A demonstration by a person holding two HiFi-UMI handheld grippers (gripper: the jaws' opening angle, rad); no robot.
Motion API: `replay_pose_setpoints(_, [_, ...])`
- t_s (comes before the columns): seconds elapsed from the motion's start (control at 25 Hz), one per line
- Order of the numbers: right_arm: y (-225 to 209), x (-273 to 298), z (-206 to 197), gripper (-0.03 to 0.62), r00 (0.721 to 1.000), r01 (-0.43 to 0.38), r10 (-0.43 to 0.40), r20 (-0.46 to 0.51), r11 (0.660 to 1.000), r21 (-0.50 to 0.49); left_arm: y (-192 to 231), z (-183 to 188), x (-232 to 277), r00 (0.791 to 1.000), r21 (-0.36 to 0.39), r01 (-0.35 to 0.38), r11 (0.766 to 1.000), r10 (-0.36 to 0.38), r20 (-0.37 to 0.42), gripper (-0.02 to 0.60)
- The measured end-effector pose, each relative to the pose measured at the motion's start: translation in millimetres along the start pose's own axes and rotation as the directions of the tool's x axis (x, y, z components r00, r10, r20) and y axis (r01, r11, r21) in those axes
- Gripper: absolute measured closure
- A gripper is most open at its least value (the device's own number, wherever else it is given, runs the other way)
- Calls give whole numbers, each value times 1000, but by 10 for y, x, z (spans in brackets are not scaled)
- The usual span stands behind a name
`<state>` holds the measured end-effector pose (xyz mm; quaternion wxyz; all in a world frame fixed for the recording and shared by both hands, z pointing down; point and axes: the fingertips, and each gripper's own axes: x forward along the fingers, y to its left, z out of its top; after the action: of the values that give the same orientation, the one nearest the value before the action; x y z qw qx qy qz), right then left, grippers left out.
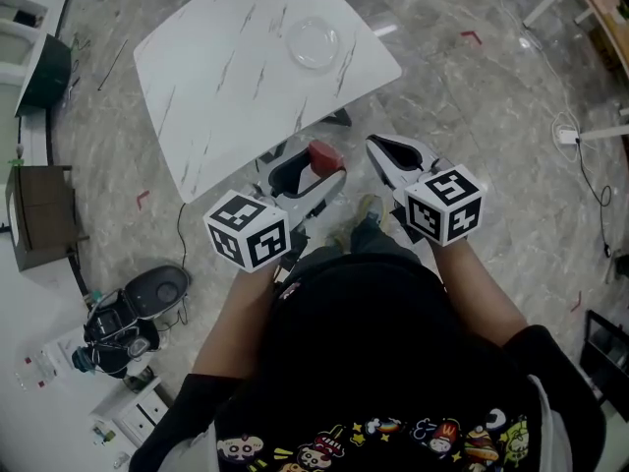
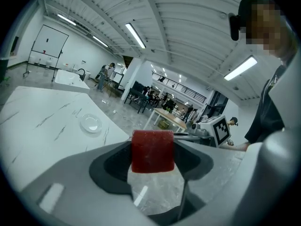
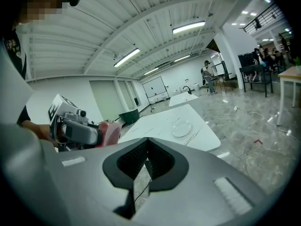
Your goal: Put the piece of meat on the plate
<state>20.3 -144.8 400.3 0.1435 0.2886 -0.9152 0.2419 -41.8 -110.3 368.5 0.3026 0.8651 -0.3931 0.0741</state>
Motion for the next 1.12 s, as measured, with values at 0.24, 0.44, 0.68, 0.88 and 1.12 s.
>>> replay_pose_setpoints(0.24, [-267, 60, 89, 569, 999, -30, 30, -15, 999, -13, 81, 73, 259, 999, 26, -34, 999, 34, -27, 301])
replay_pose_setpoints(0.44, [-425, 109, 149, 569, 999, -34, 34, -16, 999, 3, 271, 112, 434, 994, 88, -53, 995, 61, -88, 301])
replay_pose_setpoints(0.68, [-635, 238, 164, 569, 999, -5, 6, -33, 999, 32, 651, 219, 599, 981, 182, -50, 982, 83, -176, 301])
replay_pose_setpoints(0.88, [-803, 410, 258, 569, 999, 18, -16, -42, 998, 53, 1036, 344, 776, 962, 258, -29, 966, 97, -255, 301])
replay_pose_setpoints(1.12, [-991, 638, 363, 569, 997, 59, -55, -58, 995, 76, 1513, 422, 1024, 928, 336, 20, 942, 108, -357, 301])
